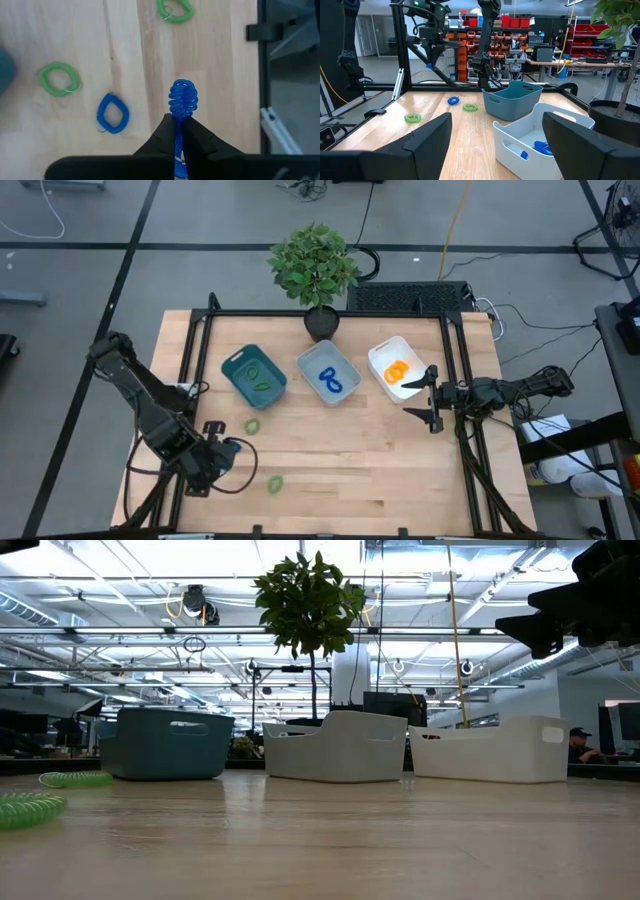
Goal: Sort spring keychains
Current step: Put the bottom blue spring keychain into the gray bin
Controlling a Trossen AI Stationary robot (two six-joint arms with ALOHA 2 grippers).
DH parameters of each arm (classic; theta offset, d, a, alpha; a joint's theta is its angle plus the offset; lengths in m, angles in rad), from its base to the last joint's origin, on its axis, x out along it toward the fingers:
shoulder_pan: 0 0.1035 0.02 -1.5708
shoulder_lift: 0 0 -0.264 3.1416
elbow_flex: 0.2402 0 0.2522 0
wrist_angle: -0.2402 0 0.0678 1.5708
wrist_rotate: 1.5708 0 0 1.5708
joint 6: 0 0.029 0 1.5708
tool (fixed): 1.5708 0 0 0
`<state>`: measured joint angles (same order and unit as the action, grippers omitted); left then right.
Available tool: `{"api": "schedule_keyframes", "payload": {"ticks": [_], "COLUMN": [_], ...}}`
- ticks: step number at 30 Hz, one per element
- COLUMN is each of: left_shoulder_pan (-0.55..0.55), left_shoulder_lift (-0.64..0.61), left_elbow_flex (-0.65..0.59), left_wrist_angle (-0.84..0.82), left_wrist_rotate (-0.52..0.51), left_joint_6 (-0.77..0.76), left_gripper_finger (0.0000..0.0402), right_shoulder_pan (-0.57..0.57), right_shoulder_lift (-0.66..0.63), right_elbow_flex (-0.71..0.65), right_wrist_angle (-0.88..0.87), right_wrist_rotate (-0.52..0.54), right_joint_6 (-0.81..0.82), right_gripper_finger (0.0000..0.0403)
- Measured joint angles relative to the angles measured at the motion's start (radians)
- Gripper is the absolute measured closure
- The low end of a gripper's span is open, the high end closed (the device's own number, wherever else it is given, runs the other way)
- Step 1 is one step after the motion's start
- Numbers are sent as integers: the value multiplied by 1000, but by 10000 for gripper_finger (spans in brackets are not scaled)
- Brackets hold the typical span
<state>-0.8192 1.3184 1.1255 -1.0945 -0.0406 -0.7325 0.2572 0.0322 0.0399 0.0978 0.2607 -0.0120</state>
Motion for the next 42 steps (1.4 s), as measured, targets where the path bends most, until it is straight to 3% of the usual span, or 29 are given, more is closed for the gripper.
{"api": "schedule_keyframes", "payload": {"ticks": [5, 13, 30, 35, 42], "left_shoulder_pan": [23, 227, 675, 762, 848], "left_shoulder_lift": [-3, 26, 370, 500, 641], "left_elbow_flex": [0, 42, 527, 659, 807], "left_wrist_angle": [-21, -39, -218, -243, -237], "left_wrist_rotate": [-12, -52, -74, -81, -166], "left_joint_6": [2, 131, 646, 797, 941], "left_gripper_finger": [391, 391, 392, 392, 392], "right_shoulder_pan": [0, 0, 0, 0, 0], "right_shoulder_lift": [0, 0, 0, 0, 0], "right_elbow_flex": [0, 0, 0, 0, 0], "right_wrist_angle": [1, 2, 2, 2, 2], "right_wrist_rotate": [0, 0, 0, 0, 0], "right_joint_6": [0, 0, 0, 0, 0], "right_gripper_finger": [105, 105, 105, 105, 105]}}
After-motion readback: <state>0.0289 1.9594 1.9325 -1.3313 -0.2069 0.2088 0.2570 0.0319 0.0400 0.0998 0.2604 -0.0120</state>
